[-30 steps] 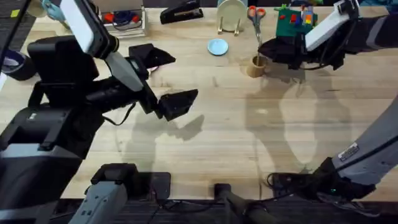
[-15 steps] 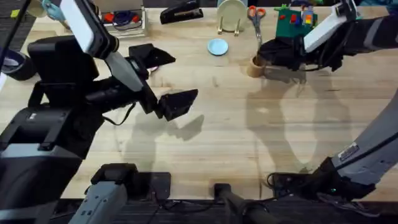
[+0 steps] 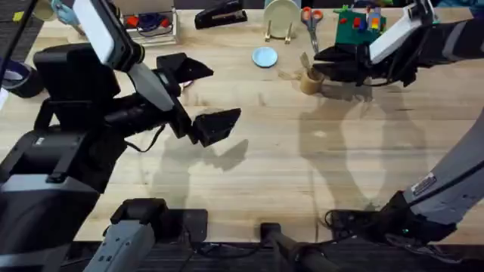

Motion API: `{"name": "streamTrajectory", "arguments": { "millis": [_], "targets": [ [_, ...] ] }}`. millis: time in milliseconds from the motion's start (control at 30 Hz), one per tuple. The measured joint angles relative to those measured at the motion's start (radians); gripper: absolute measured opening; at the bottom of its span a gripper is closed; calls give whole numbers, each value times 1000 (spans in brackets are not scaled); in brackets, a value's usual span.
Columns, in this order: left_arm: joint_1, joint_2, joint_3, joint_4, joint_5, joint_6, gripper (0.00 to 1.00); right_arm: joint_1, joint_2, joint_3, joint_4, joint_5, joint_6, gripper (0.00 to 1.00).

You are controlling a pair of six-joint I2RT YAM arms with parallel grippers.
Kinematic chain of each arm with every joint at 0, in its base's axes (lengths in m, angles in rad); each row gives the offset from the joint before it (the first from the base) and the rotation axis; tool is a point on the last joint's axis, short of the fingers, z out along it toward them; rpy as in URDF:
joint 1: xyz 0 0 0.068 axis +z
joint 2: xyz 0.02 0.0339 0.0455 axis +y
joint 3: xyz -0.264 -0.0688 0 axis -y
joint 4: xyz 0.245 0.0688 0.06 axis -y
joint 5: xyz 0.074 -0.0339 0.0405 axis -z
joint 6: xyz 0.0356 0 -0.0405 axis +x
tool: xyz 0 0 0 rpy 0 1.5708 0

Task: Pick up a utensil and set it on the pink plate, then put the other utensil in the container.

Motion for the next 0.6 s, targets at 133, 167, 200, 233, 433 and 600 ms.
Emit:
{"name": "streamTrajectory", "arguments": {
  "millis": [133,167,200,233,433,600],
  "targets": [
    [0,0,0,0,0,0,993,0,0,0,0,0,9,318],
    [0,0,0,0,0,0,993,0,0,0,1,0,13,336],
    [0,0,0,0,0,0,993,0,0,0,1,0,20,349],
    [0,0,0,0,0,0,993,0,0,0,1,0,27,355],
    [0,0,0,0,0,0,994,0,-4,0,2,-1,73,484],
    [0,0,0,0,-1,0,993,0,-60,0,1,-2,160,456]
  ]
}}
